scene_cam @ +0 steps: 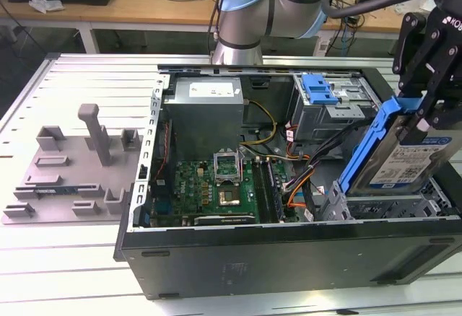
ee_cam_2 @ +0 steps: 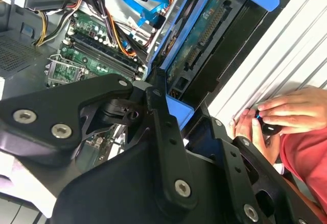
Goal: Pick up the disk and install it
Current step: 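Insert the disk into the insertion slot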
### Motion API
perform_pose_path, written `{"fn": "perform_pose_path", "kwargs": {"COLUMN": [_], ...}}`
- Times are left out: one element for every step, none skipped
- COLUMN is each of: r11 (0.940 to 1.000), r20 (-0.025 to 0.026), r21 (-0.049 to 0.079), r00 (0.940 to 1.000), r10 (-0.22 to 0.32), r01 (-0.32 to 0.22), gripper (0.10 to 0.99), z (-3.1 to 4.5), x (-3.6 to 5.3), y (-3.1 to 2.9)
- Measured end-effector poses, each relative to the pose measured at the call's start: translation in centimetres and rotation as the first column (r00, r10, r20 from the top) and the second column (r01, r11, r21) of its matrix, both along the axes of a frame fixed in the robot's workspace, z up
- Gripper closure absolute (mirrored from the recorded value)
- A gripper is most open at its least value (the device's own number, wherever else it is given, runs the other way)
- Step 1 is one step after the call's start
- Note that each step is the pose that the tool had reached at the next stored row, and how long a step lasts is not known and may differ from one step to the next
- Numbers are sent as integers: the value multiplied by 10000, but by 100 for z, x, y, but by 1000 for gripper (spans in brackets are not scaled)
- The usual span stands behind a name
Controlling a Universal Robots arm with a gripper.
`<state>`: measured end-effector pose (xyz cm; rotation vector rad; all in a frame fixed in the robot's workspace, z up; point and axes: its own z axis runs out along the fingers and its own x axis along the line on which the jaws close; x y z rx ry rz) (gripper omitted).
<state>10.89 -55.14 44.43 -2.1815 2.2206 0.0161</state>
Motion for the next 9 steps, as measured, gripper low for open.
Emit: {"fn": "perform_pose_path", "kwargs": {"r11": [10000,10000,10000,10000,10000,10000,10000,10000,10000], "r20": [0,0,0,0,0,0,0,0,0], "r21": [0,1,-1,0,0,-1,-2,-1,0], "r00": [10000,10000,10000,10000,10000,10000,10000,10000,10000], "r10": [0,0,0,0,0,0,0,0,0], "r01": [0,0,0,0,0,0,0,0,0], "gripper": [722,722,722,722,722,722,722,722,722], "z": [-12,-23,-37,-53,-64,-85,-108,-128,-158], "x": [0,0,0,0,0,0,0,1,0], "y": [-1,-1,-2,-4,-5,-8,-11,-14,-20]}}
